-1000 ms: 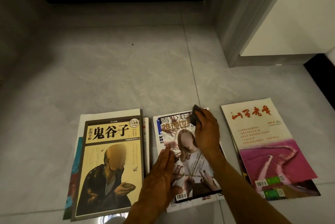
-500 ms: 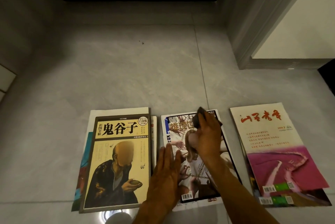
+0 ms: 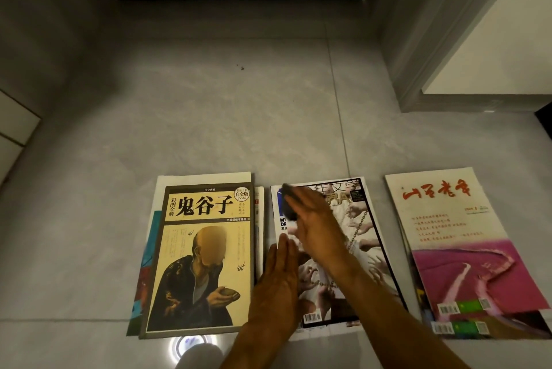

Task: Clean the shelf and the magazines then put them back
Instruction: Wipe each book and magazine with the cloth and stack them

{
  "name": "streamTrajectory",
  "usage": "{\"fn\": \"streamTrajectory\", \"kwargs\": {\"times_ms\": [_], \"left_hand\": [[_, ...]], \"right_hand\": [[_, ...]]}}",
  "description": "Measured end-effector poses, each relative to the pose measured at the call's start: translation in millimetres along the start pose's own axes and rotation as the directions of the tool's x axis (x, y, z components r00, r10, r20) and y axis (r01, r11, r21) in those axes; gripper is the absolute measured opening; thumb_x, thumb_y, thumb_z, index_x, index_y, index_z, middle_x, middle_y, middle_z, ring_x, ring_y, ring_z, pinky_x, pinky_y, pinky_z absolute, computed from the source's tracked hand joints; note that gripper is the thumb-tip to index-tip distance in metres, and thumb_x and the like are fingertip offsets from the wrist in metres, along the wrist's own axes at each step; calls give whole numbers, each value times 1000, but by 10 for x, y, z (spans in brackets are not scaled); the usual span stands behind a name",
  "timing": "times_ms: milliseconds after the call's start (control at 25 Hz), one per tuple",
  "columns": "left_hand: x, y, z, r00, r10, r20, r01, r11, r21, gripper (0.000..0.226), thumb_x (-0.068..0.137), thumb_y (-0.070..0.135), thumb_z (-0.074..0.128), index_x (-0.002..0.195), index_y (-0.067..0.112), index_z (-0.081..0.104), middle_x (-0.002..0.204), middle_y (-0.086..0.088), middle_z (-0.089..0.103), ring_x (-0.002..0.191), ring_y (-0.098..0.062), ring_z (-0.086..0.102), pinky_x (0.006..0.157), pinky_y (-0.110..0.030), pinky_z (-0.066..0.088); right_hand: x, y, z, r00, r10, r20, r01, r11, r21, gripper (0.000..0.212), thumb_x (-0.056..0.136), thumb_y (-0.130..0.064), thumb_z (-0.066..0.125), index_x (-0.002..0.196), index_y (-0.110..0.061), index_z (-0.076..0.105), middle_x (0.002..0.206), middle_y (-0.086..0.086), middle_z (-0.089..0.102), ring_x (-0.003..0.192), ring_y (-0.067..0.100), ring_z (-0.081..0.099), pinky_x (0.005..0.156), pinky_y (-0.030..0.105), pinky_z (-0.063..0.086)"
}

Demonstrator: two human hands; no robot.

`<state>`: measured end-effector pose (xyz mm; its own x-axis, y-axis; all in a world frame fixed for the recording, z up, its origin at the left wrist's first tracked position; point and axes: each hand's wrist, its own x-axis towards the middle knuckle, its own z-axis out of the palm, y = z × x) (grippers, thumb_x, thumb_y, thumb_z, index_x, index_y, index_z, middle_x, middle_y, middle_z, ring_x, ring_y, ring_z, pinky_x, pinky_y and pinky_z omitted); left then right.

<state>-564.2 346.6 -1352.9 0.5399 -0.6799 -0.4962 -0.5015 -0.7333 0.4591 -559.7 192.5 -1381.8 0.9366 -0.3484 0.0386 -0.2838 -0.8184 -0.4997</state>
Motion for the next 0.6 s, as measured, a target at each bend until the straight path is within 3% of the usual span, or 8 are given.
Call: {"fn": "streamTrajectory", "kwargs": {"times_ms": [80, 120, 280, 400, 480, 600], "left_hand": [[0, 31, -50, 999, 6, -46, -8, 1000, -30, 125, 80, 55, 67, 131, 18, -41, 152, 1, -35, 145, -20, -22, 118, -32, -3], [1, 38, -61, 998, 6, -61, -8, 1000, -28, 129, 78, 58, 68, 128, 23, -45, 150, 0, -39, 143, -21, -26, 116, -30, -7], [-24, 62, -55, 996, 20, -92, -19, 1000, 8, 140, 69, 68, 68, 110, 34, -62, 142, 1, -50, 137, -21, -38, 112, -31, -17], [-30, 16, -52, 984, 72, -160, -82, 995, -54, 136, 68, 67, 70, 118, 42, -54, 142, 7, -50, 139, -21, -36, 115, -33, -13], [-39, -30, -38, 983, 115, -144, -114, 993, 15, 132, 74, 63, 68, 125, 40, -52, 145, 10, -46, 139, -20, -35, 120, -36, -5], [-39, -26, -98, 982, 165, -92, -162, 986, 42, 118, 80, 57, 66, 142, 39, -32, 159, 10, -18, 148, -22, -13, 121, -42, 13]], "right_hand": [[53, 64, -78, 976, -200, 83, 203, 979, -30, 62, 81, -6, 70, 139, -21, 51, 149, 1, 43, 140, 24, 34, 116, 43, 28], [115, 127, -124, 973, -210, 96, 213, 977, -18, 61, 82, -5, 69, 139, -21, 51, 150, 1, 42, 140, 24, 33, 117, 40, 25], [-22, 67, -32, 1000, -15, -5, 16, 996, 85, 53, 87, -1, 62, 136, -20, 54, 148, 0, 44, 142, 22, 31, 117, 45, 26], [-458, 59, 4, 988, -154, 34, 150, 985, 87, 49, 92, -7, 56, 137, -26, 52, 149, -5, 43, 143, 14, 27, 118, 42, 24], [-709, 105, -65, 978, -190, 83, 179, 976, 121, 44, 96, -19, 47, 139, -27, 48, 149, -6, 42, 143, 13, 28, 118, 39, 22], [-1086, 166, -82, 973, -197, 125, 184, 977, 109, 43, 96, -30, 41, 138, -27, 50, 148, -5, 43, 143, 12, 27, 116, 41, 25]]}}
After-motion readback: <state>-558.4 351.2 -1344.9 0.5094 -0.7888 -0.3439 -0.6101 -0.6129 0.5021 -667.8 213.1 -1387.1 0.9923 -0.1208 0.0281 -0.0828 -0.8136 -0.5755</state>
